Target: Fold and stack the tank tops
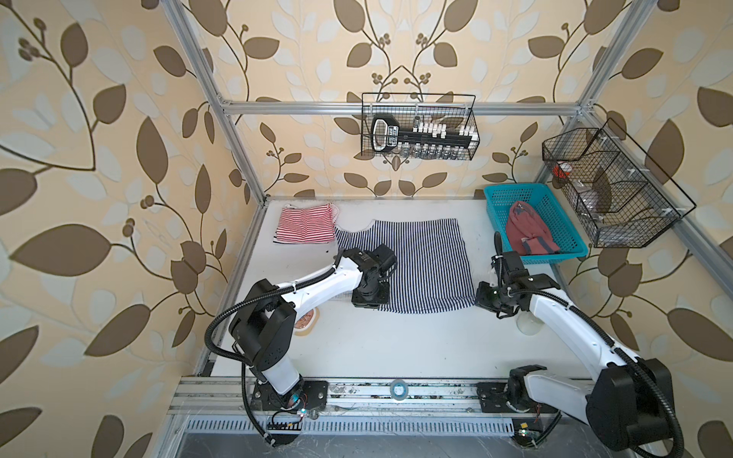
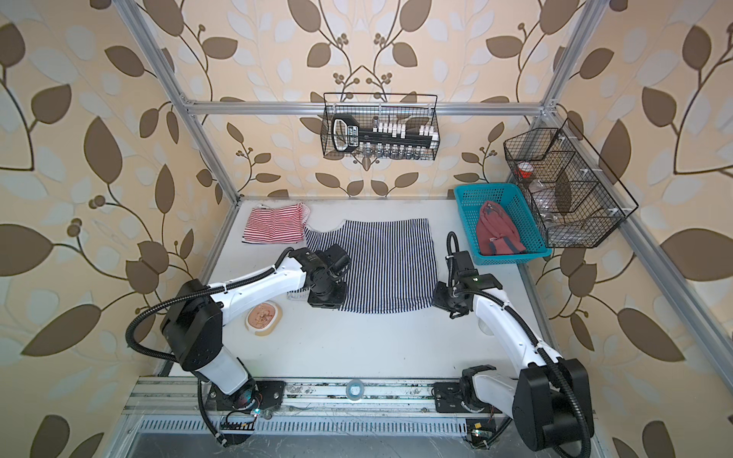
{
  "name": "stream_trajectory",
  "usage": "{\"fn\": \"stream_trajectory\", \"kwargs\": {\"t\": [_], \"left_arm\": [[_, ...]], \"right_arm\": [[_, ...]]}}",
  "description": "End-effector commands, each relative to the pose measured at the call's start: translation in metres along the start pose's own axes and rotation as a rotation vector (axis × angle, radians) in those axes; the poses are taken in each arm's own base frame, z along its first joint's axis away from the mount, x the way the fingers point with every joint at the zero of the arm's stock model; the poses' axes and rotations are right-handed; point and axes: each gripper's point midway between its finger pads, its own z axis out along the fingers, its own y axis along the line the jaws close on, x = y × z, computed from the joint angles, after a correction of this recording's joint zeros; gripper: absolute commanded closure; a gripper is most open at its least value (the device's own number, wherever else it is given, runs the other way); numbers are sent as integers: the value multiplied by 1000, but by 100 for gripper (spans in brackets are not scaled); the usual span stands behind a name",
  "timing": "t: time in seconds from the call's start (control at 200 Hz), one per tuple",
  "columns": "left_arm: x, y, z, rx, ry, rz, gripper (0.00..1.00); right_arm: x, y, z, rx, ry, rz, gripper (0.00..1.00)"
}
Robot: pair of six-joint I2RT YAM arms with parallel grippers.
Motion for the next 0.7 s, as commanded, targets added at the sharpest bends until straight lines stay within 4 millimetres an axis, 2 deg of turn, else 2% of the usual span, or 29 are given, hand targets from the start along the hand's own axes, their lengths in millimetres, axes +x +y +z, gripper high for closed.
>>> {"fn": "stream_trajectory", "kwargs": {"t": [0.0,0.28,0.695], "left_arm": [[-18,10,-5,-49,5,33,100],[-46,16,-1,-67,41,33,100],[-76,16,22,-69,107,21,100]], "right_arm": [[-21,9,-1,-28,-1,-50,100],[-56,17,14,-44,25,-66,100],[-83,16,46,-38,98,-62,100]]}}
